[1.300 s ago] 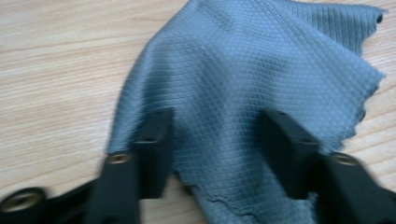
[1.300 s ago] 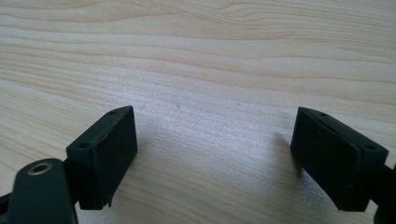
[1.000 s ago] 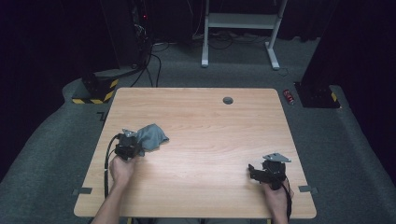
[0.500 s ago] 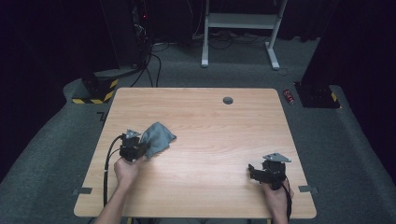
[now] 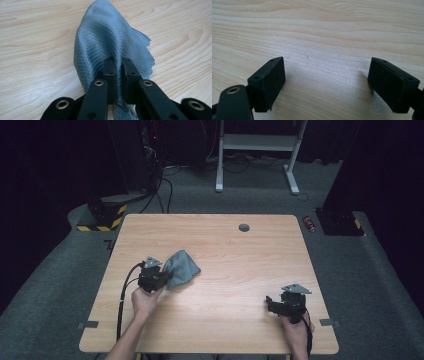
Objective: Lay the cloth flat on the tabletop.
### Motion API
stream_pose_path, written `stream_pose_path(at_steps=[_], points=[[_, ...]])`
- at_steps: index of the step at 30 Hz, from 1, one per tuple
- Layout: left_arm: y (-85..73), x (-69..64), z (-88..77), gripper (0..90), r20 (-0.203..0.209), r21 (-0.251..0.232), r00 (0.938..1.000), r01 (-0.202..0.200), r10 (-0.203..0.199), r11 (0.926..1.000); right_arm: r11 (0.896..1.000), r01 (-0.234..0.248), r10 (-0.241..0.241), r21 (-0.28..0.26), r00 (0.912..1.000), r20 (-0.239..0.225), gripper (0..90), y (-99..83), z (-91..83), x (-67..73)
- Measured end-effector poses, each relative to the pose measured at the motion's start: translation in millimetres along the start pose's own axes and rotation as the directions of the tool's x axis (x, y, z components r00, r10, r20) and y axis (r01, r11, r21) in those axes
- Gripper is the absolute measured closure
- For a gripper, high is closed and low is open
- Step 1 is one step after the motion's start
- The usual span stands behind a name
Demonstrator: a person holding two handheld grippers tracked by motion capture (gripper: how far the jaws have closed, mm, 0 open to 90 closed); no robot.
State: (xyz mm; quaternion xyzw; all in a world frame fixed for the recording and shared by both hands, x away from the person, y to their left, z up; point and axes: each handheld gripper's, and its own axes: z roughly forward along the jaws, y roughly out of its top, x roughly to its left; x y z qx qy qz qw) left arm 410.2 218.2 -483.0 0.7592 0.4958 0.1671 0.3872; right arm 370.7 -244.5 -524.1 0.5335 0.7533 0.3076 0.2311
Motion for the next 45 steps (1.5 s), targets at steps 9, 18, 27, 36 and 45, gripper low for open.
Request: stream_pose_path(at_steps=[9, 18, 27, 36, 45], points=[[3.5, -12.7, 6.3, 83.4, 0.051, 0.004, 0.9987, 0.005, -0.005, 1.0, 1.0, 0.001, -0.001, 0.0, 1.0, 0.0, 14.5, 0.0, 0.0, -0.1], [15.6, -33.4, 14.6, 83.3, 0.099, 0.006, 0.9942, -0.043, 0.042, 0.9991, 1.0, 0.0, 0.0, 0.0, 1.0, 0.0, 14.5, 0.0, 0.0, -0.1], [18.5, -51.1, 29.7, 83.1, 0.151, 0.011, 0.9877, -0.043, 0.041, 0.999, 1.0, 0.0, 0.0, 0.0, 1.0, 0.0, 14.5, 0.0, 0.0, 0.0], [19.4, -74.9, 50.9, 82.1, 0.179, 0.037, 0.9815, -0.075, 0.067, 0.9965, 1.0, 0.0, 0.0, 0.0, 1.0, 0.0, 14.5, 0.0, 0.0, 0.0], [16.7, -82.4, 61.8, 70.7, 0.164, 0.08, 0.9823, -0.104, 0.09, 0.9913, 1.0, 0.001, -0.001, 0.0, 1.0, -0.001, 14.6, 0.0, -0.1, 0.0]])
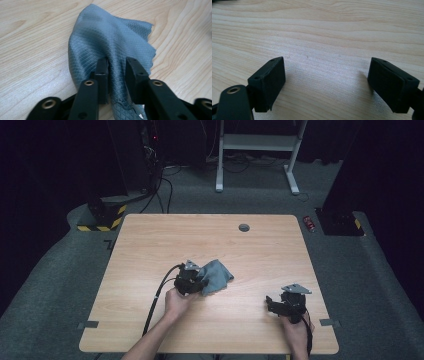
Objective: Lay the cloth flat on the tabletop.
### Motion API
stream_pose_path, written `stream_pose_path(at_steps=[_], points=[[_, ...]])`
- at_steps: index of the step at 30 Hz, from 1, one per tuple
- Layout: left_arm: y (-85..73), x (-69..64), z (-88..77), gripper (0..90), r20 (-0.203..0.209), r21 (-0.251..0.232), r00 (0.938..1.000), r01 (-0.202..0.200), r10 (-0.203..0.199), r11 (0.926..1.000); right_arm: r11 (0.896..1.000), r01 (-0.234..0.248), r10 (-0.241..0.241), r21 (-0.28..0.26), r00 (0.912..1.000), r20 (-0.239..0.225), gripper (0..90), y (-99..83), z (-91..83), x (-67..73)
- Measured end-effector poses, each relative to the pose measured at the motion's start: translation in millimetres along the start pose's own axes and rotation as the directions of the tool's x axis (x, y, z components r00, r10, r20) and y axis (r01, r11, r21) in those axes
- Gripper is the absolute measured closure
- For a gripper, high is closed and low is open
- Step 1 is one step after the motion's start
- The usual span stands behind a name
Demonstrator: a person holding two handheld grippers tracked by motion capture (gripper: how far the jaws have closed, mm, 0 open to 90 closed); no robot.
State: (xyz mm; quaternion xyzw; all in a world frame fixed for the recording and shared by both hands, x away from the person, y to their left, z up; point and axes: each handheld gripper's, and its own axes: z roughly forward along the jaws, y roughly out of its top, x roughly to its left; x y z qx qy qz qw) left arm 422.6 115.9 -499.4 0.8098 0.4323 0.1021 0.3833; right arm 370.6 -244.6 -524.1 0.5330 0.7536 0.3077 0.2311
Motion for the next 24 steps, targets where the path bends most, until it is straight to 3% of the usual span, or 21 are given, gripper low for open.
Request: stream_pose_path(at_steps=[8, 11, 15, 16, 24], points=[[2.3, -5.3, -11.8, 51.3, -0.052, -0.015, 0.9981, -0.035, 0.035, 0.9993, 1.0, 0.0, 0.0, 0.0, 1.0, 0.0, 14.6, 0.0, 0.0, 0.0], [2.7, -9.9, -18.8, 48.6, -0.062, -0.027, 0.9969, -0.05, 0.048, 0.9984, 1.0, 0.0, 0.0, 0.0, 1.0, 0.0, 14.6, 0.0, 0.0, 0.0], [1.9, -20.4, -25.7, 47.6, -0.065, -0.029, 0.9937, -0.093, 0.091, 0.9952, 1.0, 0.0, 0.0, 0.0, 1.0, 0.0, 14.6, 0.0, 0.0, 0.0], [0.7, -26.3, -26.7, 47.7, -0.061, -0.022, 0.991, -0.121, 0.119, 0.9924, 1.0, 0.0, 0.0, 0.0, 1.0, 0.0, 14.6, 0.0, 0.0, 0.0], [-7.4, -36.2, -18.6, 49.7, -0.056, 0.032, 0.984, -0.168, 0.169, 0.9853, 1.0, -0.002, 0.002, 0.0, 1.0, 0.0, 14.6, 0.0, 0.0, 0.2]])
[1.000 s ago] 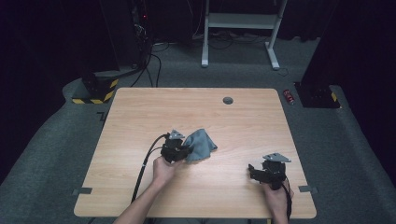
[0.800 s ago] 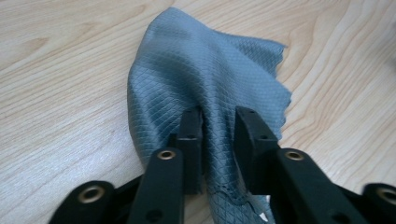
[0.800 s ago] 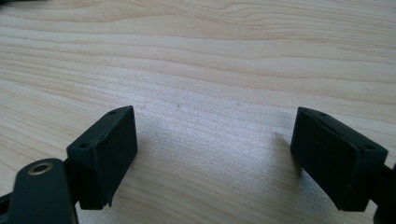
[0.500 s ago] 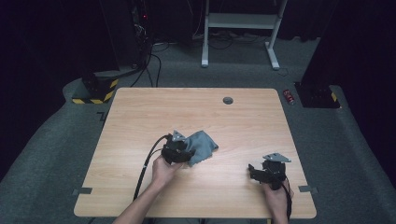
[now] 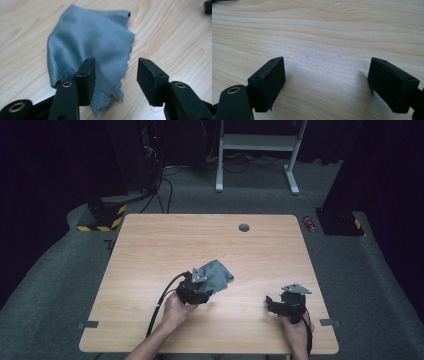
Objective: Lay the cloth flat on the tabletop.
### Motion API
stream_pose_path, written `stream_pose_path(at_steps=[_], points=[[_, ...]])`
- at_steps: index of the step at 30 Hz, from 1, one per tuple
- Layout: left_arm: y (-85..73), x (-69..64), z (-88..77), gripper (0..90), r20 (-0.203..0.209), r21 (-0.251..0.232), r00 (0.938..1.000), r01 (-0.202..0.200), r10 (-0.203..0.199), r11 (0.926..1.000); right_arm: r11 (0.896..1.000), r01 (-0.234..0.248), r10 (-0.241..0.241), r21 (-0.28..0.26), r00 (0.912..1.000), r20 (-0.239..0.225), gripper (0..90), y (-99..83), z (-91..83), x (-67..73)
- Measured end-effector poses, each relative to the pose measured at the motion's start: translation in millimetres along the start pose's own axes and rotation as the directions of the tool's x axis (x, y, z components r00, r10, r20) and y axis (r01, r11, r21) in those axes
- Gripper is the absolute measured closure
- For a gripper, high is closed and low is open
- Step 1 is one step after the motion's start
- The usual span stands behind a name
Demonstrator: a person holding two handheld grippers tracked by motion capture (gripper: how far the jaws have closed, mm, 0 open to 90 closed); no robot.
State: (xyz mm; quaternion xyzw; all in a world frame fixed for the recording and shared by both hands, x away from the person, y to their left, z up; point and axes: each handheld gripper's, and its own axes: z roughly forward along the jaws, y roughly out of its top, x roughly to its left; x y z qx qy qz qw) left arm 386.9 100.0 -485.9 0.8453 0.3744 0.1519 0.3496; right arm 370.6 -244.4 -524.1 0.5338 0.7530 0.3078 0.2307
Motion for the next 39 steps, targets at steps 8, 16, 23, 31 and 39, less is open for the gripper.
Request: stream_pose_path(at_steps=[8, 16, 23, 31, 39], points=[[-10.3, 0.5, 13.1, 50.4, -0.021, 0.047, 0.9997, -0.011, 0.012, 0.9988, 1.0, 0.002, -0.002, -0.001, 1.0, 0.0, 14.6, -0.1, 0.0, -0.1], [-13.3, -2.3, 19.7, 60.6, -0.043, 0.07, 0.9974, -0.055, 0.058, 0.9961, 1.0, 0.0, 0.0, 0.0, 1.0, 0.0, 14.6, 0.0, 0.0, 0.0], [-12.8, -2.0, 20.2, 85.2, -0.042, 0.075, 0.9963, -0.072, 0.075, 0.9946, 1.0, 0.002, -0.002, -0.001, 1.0, 0.0, 14.6, 0.0, 0.0, -0.2], [-10.7, 4.5, 13.6, 89.4, -0.006, 0.04, 0.9997, -0.024, 0.025, 0.9989, 1.0, 0.0, 0.0, 0.0, 1.0, 0.0, 14.6, 0.0, 0.0, 0.0], [3.4, 16.6, -13.7, 89.4, 0.013, -0.059, 0.9994, 0.033, -0.032, 0.9977, 1.0, 0.0, 0.0, 0.0, 1.0, 0.0, 14.6, 0.0, 0.0, 0.0]])
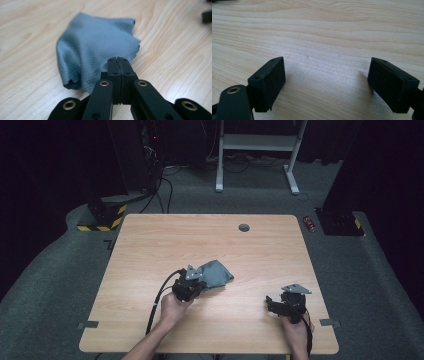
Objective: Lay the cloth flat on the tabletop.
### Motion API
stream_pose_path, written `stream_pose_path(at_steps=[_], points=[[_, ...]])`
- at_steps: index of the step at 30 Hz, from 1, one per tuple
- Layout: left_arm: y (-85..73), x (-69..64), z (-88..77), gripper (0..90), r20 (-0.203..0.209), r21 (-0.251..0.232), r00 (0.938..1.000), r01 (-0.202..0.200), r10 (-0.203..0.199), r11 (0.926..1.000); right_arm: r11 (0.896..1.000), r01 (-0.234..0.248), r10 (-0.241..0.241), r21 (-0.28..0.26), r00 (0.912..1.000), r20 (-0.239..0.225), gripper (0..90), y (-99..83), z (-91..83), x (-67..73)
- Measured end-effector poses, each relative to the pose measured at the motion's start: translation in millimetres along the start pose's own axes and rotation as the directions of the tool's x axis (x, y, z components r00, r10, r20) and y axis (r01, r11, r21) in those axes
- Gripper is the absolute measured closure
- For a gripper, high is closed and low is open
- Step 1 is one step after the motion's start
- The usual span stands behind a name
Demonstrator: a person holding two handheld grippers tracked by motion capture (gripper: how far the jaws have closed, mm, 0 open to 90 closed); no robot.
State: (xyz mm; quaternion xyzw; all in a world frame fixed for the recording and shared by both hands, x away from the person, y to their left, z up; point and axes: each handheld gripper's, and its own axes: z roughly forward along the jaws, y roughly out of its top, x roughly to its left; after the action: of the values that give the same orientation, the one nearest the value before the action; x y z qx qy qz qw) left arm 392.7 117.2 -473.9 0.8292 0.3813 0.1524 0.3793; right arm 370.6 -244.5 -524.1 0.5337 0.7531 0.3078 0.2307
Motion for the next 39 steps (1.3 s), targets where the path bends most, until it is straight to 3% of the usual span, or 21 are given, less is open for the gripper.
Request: stream_pose_path(at_steps=[9, 15, 16, 21, 33, 35, 39], points=[[0.0, 21.1, -22.9, 89.4, -0.043, -0.067, 0.9969, 0.064, -0.067, 0.9957, 1.0, 0.0, 0.0, 0.0, 1.0, 0.0, 14.6, 0.0, 0.0, 0.0], [-17.3, 45.6, -35.8, 89.4, -0.077, -0.079, 0.9859, 0.143, -0.149, 0.9867, 1.0, 0.001, -0.001, 0.0, 1.0, 0.0, 14.6, 0.0, 0.0, 0.0], [-17.3, 45.6, -35.8, 89.4, -0.077, -0.079, 0.9859, 0.143, -0.149, 0.9867, 1.0, 0.001, -0.001, 0.0, 1.0, 0.0, 14.6, 0.0, 0.0, 0.0], [-35.4, 61.5, -35.4, 89.4, -0.099, -0.056, 0.9745, 0.196, -0.201, 0.9789, 1.0, 0.003, -0.003, 0.001, 1.0, -0.007, 14.6, 0.0, -0.1, 1.2], [-67.0, 65.5, -28.0, 89.4, -0.13, -0.009, 0.9713, 0.2, -0.199, 0.9798, 1.0, 0.006, -0.006, 0.002, 0.9999, -0.013, 14.5, 0.0, 0.0, 1.7], [-71.4, 64.4, -27.3, 89.4, -0.137, 0.0, 0.9719, 0.193, -0.191, 0.9813, 1.0, 0.009, -0.009, -0.002, 0.9999, -0.014, 17.9, 0.0, -0.3, 1.7], [-80.6, 63.3, -27.0, 89.4, -0.142, 0.001, 0.9717, 0.191, -0.189, 0.9815, 0.999, 0.021, -0.022, -0.029, 0.9995, -0.022, 33.7, -1.2, -2.7, 2.6]])
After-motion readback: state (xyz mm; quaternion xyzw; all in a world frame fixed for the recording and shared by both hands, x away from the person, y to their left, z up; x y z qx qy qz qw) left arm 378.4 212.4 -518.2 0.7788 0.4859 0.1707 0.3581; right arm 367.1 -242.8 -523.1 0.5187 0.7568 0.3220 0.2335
